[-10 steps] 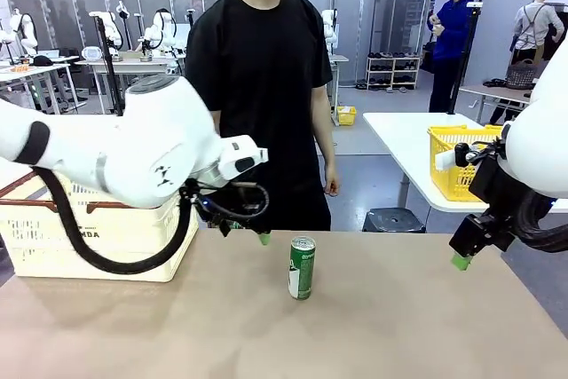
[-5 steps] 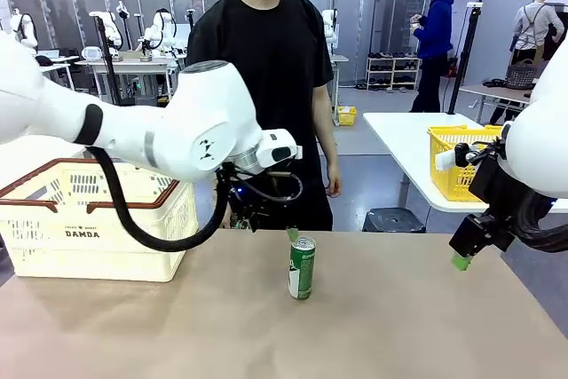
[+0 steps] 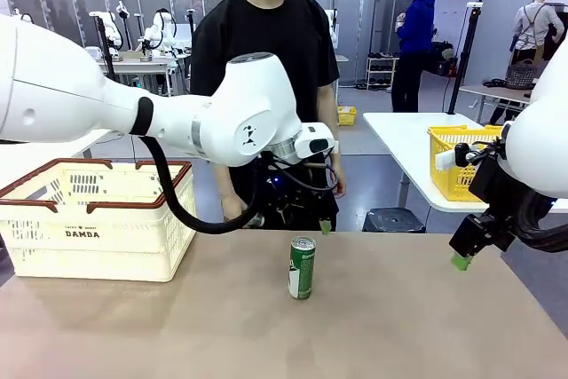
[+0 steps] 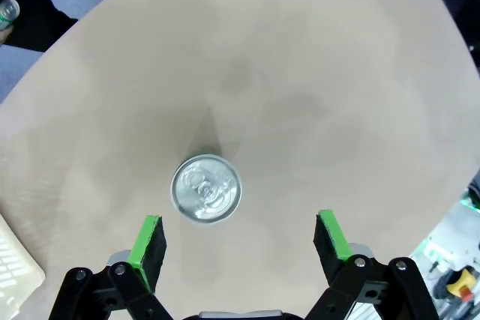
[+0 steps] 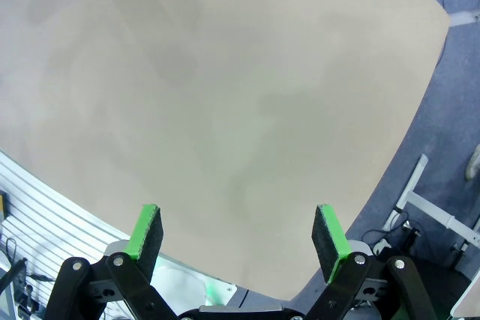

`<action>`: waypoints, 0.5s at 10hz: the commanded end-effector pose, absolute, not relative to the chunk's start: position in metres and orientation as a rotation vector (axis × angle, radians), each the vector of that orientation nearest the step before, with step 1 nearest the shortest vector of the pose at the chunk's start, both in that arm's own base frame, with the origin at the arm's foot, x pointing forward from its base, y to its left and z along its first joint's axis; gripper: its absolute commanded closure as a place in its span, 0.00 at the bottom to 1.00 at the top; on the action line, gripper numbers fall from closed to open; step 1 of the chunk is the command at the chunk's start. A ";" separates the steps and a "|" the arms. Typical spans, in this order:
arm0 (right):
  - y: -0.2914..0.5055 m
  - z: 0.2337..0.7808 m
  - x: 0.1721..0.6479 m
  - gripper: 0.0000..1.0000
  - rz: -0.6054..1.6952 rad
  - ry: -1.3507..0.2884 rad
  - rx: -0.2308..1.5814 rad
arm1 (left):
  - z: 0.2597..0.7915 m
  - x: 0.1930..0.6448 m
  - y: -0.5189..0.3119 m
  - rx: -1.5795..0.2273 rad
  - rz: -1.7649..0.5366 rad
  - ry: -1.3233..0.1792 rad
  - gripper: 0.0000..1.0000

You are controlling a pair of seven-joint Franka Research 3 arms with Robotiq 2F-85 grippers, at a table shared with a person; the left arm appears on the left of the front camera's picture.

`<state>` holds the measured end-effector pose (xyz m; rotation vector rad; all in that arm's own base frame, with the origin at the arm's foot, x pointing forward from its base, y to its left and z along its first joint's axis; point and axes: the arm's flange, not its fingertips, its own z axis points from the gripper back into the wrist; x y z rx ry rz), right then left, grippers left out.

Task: Place the drinks into the Shopping basket.
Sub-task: Pick up one drink and place it into the Shopping basket.

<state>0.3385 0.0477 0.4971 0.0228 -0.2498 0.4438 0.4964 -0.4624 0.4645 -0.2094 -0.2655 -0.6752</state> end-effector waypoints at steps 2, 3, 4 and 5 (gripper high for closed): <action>0.047 0.497 0.337 0.00 0.446 -0.248 0.028 | 0.459 0.505 -0.462 -0.126 -0.721 -0.282 0.00; 0.047 0.497 0.337 0.00 0.446 -0.248 0.028 | 0.460 0.500 -0.466 -0.199 -0.685 -0.266 0.00; 0.047 0.497 0.337 0.00 0.446 -0.248 0.028 | 0.460 0.500 -0.466 -0.199 -0.685 -0.266 0.00; 0.047 0.497 0.337 0.00 0.446 -0.248 0.028 | 0.460 0.500 -0.466 -0.199 -0.685 -0.266 0.00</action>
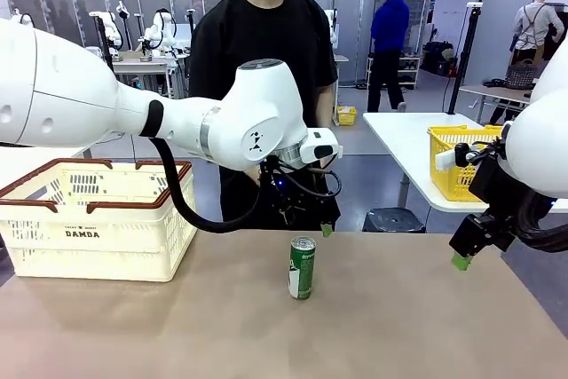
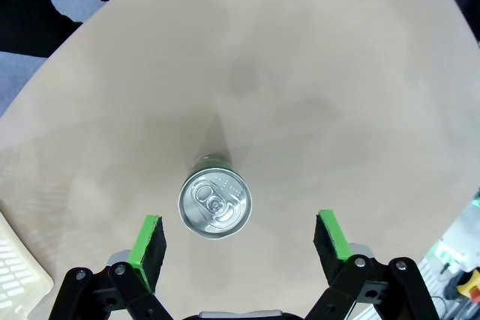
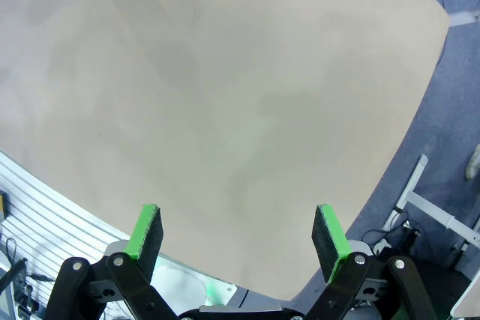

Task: Place the drinks into the Shopping basket.
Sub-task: Pick up one drink and place it into the Shopping basket.

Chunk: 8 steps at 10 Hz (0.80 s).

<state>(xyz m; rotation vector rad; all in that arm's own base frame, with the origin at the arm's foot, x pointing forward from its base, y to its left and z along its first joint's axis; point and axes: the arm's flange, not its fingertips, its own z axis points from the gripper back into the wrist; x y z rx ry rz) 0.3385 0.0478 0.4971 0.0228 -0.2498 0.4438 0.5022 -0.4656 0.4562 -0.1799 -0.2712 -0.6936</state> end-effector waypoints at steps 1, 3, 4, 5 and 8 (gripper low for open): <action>0.047 0.497 0.337 0.00 0.446 -0.248 0.028 | 0.460 0.500 -0.466 -0.199 -0.685 -0.266 0.00; 0.047 0.497 0.337 0.00 0.446 -0.248 0.028 | 0.452 0.509 -0.465 -0.149 -0.704 -0.250 0.00; 0.047 0.497 0.337 0.00 0.446 -0.248 0.028 | 0.446 0.516 -0.465 -0.095 -0.687 -0.242 0.00; 0.047 0.497 0.337 0.00 0.446 -0.248 0.028 | 0.442 0.522 -0.466 -0.100 -0.694 -0.224 0.00; 0.047 0.497 0.337 0.00 0.446 -0.248 0.028 | 0.422 0.541 -0.467 -0.118 -0.672 -0.161 0.00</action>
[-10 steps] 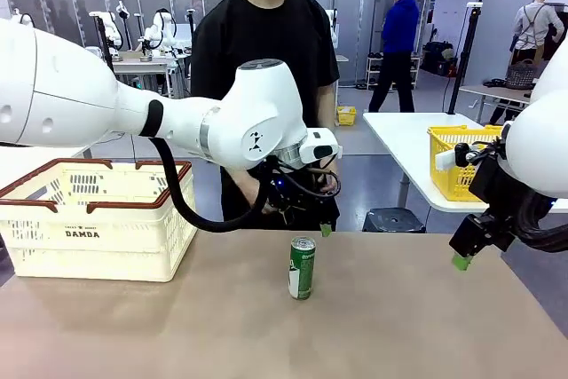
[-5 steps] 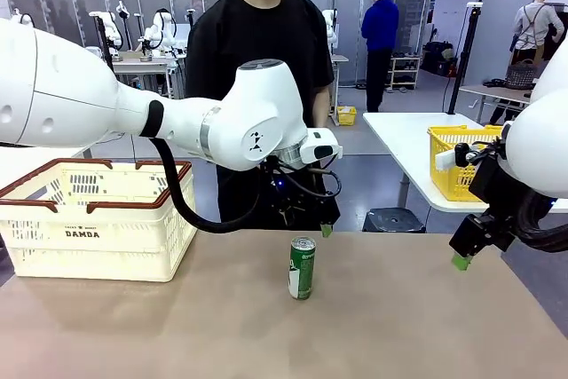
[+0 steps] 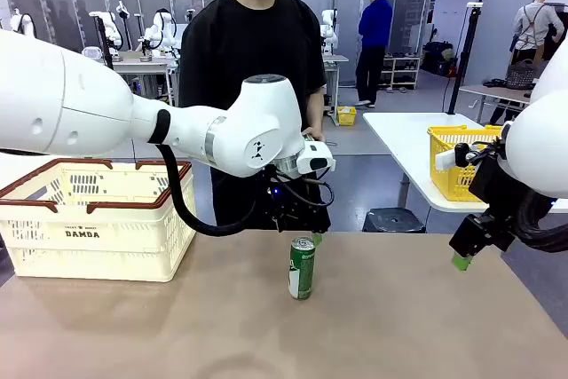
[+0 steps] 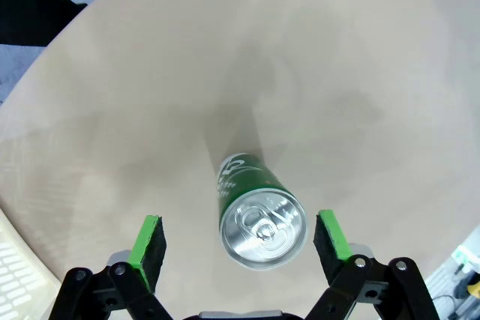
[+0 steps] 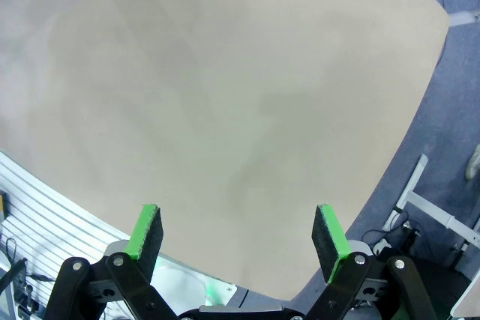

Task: Place the drinks into the Shopping basket.
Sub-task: Pick up one drink and place it into the Shopping basket.

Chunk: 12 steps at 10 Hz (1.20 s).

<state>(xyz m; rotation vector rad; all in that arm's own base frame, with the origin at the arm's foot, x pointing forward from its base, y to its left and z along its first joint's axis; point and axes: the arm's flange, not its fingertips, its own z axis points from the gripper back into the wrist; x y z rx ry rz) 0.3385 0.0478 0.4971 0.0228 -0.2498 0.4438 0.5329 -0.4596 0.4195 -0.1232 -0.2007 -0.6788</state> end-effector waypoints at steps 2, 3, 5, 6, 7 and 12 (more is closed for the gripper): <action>0.047 0.497 0.337 0.00 0.446 -0.248 0.028 | 0.415 0.543 -0.467 -0.150 -0.664 -0.127 0.00; 0.047 0.497 0.337 0.00 0.446 -0.248 0.028 | 0.409 0.545 -0.465 -0.149 -0.651 -0.103 0.00; 0.047 0.497 0.337 0.00 0.446 -0.248 0.028 | 0.392 0.551 -0.462 -0.153 -0.639 -0.059 0.00; 0.047 0.497 0.337 0.00 0.446 -0.248 0.028 | 0.385 0.553 -0.462 -0.134 -0.637 -0.050 0.00; 0.047 0.497 0.337 0.00 0.446 -0.248 0.028 | 0.380 0.554 -0.463 -0.136 -0.657 -0.041 0.00; 0.047 0.497 0.337 0.00 0.446 -0.248 0.028 | 0.368 0.561 -0.470 -0.175 -0.651 -0.007 0.00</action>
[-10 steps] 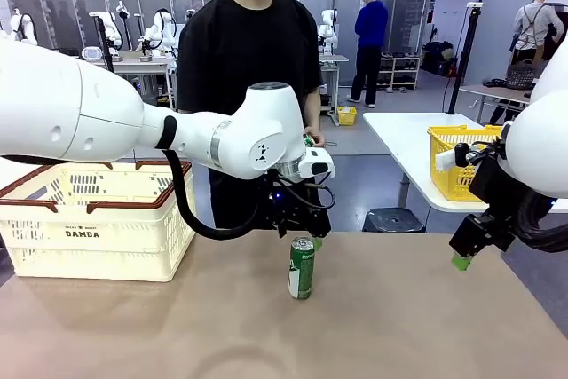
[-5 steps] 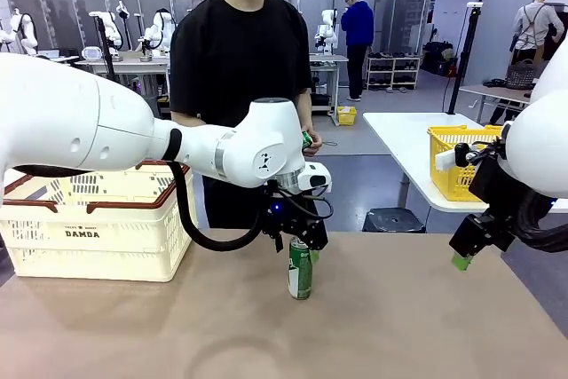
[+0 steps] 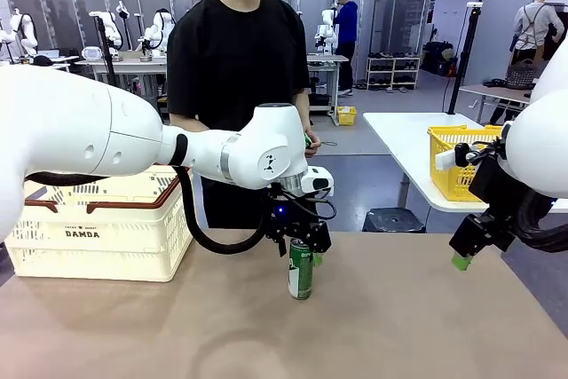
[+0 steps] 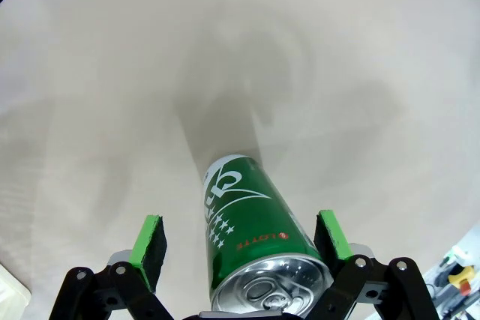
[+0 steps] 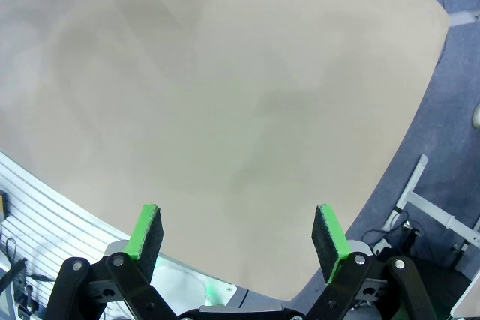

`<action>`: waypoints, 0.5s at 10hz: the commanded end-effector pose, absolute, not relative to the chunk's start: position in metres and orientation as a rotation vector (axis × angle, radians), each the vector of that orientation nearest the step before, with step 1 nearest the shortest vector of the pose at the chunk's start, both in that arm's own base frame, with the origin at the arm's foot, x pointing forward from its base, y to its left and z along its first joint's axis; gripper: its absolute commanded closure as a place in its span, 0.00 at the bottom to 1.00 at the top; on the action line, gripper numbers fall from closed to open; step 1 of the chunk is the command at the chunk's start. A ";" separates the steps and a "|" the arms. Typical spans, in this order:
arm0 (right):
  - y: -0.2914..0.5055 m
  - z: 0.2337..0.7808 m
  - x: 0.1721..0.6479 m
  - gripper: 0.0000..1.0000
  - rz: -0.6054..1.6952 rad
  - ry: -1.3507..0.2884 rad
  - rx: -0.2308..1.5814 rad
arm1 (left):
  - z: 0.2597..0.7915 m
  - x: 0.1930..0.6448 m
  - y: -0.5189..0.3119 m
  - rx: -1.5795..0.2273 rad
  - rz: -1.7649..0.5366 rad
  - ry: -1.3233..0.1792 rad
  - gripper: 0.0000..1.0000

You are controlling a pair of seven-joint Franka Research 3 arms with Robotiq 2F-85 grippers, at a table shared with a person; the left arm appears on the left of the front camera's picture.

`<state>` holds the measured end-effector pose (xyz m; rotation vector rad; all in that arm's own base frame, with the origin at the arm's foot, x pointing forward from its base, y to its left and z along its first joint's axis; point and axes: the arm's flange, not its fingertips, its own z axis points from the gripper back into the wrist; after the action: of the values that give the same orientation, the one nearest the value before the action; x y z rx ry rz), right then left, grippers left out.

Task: Place the drinks into the Shopping basket.
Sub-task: Pick up one drink and place it into the Shopping basket.

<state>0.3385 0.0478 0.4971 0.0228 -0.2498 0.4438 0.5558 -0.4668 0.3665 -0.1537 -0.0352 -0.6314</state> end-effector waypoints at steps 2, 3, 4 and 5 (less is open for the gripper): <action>0.047 0.497 0.337 0.00 0.446 -0.248 0.028 | 0.365 0.559 -0.472 -0.159 -0.653 0.040 0.00; 0.047 0.497 0.337 0.00 0.446 -0.248 0.028 | 0.365 0.557 -0.472 -0.153 -0.669 0.041 0.10; 0.047 0.497 0.337 0.00 0.446 -0.248 0.028 | 0.365 0.558 -0.473 -0.153 -0.674 0.031 0.20; 0.047 0.497 0.337 0.00 0.446 -0.248 0.028 | 0.365 0.559 -0.473 -0.146 -0.673 0.028 0.30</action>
<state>0.3385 0.0478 0.4971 0.0228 -0.2498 0.4438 0.5522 -0.4731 0.3643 -0.1521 0.0103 -0.6466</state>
